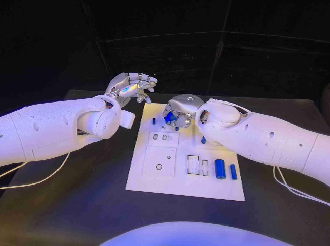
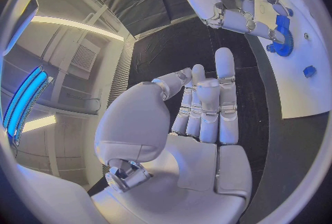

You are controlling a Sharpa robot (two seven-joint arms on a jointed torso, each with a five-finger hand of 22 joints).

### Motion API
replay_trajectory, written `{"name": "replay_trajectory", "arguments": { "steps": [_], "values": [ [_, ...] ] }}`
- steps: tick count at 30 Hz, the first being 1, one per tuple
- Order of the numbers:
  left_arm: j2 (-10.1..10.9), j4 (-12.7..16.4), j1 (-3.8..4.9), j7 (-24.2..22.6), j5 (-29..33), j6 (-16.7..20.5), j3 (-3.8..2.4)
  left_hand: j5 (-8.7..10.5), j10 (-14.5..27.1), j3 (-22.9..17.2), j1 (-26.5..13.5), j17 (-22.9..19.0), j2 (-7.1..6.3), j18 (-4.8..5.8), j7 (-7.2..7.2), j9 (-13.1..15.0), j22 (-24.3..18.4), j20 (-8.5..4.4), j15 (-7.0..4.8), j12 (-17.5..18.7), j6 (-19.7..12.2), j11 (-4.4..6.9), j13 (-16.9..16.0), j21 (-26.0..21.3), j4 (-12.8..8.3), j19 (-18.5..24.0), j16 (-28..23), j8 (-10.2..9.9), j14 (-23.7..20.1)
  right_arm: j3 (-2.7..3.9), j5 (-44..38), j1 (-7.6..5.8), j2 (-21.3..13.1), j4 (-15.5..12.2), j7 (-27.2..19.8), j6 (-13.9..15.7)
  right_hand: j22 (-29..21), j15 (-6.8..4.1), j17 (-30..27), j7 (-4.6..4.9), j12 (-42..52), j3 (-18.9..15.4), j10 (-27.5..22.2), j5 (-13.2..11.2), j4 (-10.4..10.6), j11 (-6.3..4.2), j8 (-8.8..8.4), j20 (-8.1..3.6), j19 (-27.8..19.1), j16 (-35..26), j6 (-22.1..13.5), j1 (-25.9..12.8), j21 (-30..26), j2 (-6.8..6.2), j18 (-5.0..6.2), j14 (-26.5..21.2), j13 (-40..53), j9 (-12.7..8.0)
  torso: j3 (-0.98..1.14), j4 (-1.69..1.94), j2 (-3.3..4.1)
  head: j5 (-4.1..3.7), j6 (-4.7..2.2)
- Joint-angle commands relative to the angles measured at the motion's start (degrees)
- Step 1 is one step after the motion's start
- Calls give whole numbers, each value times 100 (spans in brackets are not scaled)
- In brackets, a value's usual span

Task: Assemble the parts on the task board

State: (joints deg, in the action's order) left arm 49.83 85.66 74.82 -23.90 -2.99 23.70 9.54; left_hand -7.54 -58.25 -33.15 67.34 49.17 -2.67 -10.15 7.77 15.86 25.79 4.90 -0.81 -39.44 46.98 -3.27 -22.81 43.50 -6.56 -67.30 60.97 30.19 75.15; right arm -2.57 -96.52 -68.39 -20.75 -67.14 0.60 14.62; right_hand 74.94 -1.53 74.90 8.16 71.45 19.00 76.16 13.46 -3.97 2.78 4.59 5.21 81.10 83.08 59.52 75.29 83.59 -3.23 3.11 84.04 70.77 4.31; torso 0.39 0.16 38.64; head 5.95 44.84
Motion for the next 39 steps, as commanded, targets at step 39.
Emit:
{"name": "replay_trajectory", "arguments": {
  "steps": [39],
  "values": [
    [41,36,8,-29,9,34,-2,-15,41,-8,43,-13,35,-35,49,-17,-12,12,-7,29,-7,-17,21,-38,-43,-22,-24,-41,-44,-423,839,19,-212,-1062,2319,-506,404,48,403,-16,30,-63,25,68,169,27,22,17,56,9,131,-233,35,-34,-39,368,0,9,5,-66,-41,3,90]
  ]
}}
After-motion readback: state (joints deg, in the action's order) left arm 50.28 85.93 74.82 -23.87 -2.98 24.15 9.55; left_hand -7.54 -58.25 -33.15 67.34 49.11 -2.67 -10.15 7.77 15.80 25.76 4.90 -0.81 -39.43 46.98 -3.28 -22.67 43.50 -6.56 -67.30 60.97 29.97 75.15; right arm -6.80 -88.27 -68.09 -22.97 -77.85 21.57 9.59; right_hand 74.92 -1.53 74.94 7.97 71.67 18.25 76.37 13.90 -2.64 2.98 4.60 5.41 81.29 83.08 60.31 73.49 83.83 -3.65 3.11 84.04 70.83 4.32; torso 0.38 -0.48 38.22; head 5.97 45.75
